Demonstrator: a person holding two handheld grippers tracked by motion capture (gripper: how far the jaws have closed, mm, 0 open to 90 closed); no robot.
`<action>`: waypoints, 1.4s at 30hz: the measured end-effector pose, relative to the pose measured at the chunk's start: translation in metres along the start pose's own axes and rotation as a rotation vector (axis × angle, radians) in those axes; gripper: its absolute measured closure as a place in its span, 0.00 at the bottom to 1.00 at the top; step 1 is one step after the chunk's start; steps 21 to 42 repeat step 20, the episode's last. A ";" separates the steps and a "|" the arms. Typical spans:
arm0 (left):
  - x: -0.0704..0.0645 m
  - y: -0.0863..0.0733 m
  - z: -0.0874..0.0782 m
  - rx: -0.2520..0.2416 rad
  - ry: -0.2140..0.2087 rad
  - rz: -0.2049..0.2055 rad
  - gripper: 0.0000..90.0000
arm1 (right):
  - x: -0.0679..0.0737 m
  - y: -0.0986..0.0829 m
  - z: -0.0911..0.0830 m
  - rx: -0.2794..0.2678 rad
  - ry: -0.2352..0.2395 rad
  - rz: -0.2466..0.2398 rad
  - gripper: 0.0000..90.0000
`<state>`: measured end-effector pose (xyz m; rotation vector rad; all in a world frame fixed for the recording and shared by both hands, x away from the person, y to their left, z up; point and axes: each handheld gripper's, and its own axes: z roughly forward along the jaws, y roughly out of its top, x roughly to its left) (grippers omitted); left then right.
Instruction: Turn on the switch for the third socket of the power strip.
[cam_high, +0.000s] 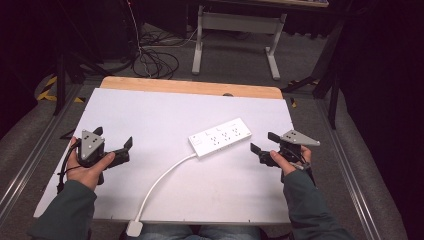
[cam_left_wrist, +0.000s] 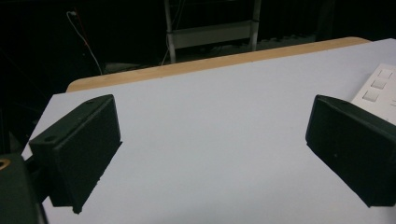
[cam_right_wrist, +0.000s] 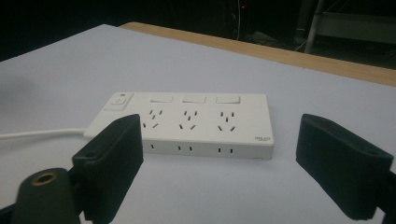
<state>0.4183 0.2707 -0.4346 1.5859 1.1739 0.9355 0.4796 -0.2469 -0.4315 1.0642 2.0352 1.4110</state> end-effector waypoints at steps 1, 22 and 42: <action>0.000 0.000 0.000 0.000 0.000 0.000 0.04 | 0.000 0.000 0.000 0.000 -0.002 0.003 0.14; -0.002 0.000 0.003 0.001 -0.005 -0.003 0.03 | -0.002 -0.003 0.003 -0.004 -0.012 0.012 0.05; -0.002 0.000 0.003 0.001 -0.005 -0.003 0.03 | -0.002 -0.003 0.003 -0.004 -0.012 0.012 0.05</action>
